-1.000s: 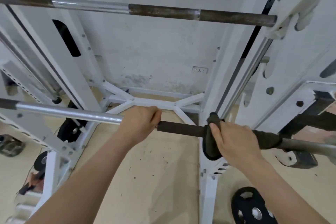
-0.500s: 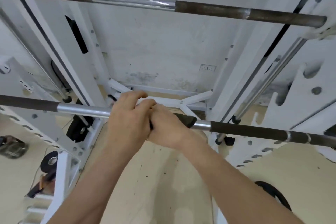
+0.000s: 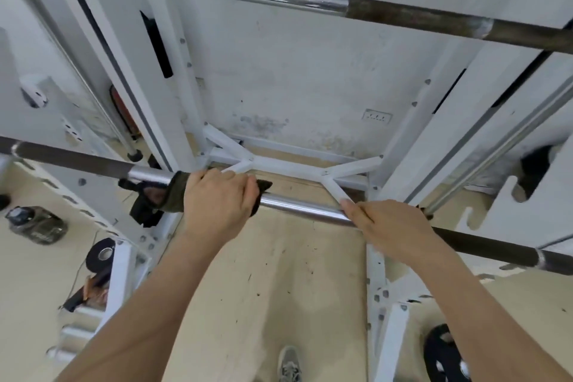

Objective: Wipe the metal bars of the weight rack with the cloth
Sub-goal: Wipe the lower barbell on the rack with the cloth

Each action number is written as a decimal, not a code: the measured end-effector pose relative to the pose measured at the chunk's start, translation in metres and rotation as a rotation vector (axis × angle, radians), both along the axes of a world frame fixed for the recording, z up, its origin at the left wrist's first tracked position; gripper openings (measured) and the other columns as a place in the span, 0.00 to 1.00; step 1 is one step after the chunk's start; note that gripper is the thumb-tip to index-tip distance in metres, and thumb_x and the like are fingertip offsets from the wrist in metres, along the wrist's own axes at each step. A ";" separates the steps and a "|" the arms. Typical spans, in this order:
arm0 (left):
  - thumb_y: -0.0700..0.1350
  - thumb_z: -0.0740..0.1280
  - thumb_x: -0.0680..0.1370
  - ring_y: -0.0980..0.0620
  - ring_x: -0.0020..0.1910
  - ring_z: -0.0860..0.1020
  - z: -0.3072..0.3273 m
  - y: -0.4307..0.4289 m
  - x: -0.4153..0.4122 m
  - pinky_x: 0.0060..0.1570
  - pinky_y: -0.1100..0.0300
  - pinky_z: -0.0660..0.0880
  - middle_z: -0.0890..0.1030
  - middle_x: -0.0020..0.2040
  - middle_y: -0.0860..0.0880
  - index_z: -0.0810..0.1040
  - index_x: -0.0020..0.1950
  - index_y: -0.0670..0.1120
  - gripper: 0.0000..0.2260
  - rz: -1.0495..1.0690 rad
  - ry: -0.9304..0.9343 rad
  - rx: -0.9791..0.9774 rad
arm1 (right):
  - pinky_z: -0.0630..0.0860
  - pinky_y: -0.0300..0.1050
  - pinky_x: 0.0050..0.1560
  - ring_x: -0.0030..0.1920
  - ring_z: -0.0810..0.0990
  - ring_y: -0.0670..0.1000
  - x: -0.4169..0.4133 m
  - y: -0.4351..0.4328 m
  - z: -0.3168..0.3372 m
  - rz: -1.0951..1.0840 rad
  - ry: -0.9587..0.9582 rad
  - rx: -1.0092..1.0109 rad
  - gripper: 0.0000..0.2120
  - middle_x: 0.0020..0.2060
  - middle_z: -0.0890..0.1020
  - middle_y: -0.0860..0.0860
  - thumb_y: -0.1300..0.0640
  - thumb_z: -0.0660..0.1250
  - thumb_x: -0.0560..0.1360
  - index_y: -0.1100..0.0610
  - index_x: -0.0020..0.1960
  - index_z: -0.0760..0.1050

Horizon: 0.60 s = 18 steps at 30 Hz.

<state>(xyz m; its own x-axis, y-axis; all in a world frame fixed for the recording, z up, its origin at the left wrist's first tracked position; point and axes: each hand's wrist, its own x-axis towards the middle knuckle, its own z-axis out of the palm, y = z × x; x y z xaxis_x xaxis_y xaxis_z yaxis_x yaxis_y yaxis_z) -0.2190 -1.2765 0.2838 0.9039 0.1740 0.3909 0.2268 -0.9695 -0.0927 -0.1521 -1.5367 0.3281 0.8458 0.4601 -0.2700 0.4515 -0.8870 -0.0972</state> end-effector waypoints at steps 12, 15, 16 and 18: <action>0.51 0.52 0.81 0.50 0.31 0.67 -0.011 0.064 -0.008 0.41 0.54 0.65 0.69 0.29 0.54 0.65 0.32 0.52 0.16 -0.034 -0.107 -0.105 | 0.79 0.48 0.37 0.33 0.80 0.49 0.016 0.104 -0.006 0.242 0.269 0.073 0.04 0.35 0.78 0.48 0.50 0.63 0.71 0.49 0.39 0.70; 0.50 0.52 0.80 0.49 0.29 0.66 -0.007 0.105 -0.010 0.39 0.53 0.66 0.69 0.26 0.53 0.65 0.29 0.49 0.19 0.065 -0.123 -0.127 | 0.75 0.46 0.38 0.38 0.77 0.50 0.007 0.123 -0.009 0.301 0.093 0.039 0.06 0.37 0.76 0.47 0.49 0.61 0.74 0.50 0.41 0.68; 0.50 0.52 0.79 0.49 0.27 0.65 -0.005 0.109 -0.007 0.36 0.53 0.67 0.69 0.25 0.52 0.64 0.27 0.49 0.20 0.083 -0.127 -0.122 | 0.73 0.45 0.36 0.38 0.76 0.50 0.003 0.134 -0.009 0.330 0.056 0.066 0.05 0.37 0.75 0.47 0.50 0.61 0.75 0.51 0.44 0.68; 0.49 0.53 0.78 0.48 0.23 0.64 -0.003 0.111 -0.001 0.31 0.54 0.67 0.67 0.22 0.51 0.62 0.24 0.48 0.21 0.074 -0.111 -0.099 | 0.65 0.44 0.30 0.37 0.74 0.51 -0.004 0.168 -0.010 0.387 0.000 0.105 0.04 0.35 0.72 0.46 0.52 0.60 0.76 0.51 0.50 0.69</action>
<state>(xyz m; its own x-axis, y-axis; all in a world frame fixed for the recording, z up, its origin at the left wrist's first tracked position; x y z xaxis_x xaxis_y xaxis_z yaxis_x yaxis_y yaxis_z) -0.2198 -1.1650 0.2813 0.8393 0.2817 0.4650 0.3018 -0.9528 0.0324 -0.1565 -1.3687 0.3180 0.6044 0.7699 -0.2050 0.7503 -0.6365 -0.1785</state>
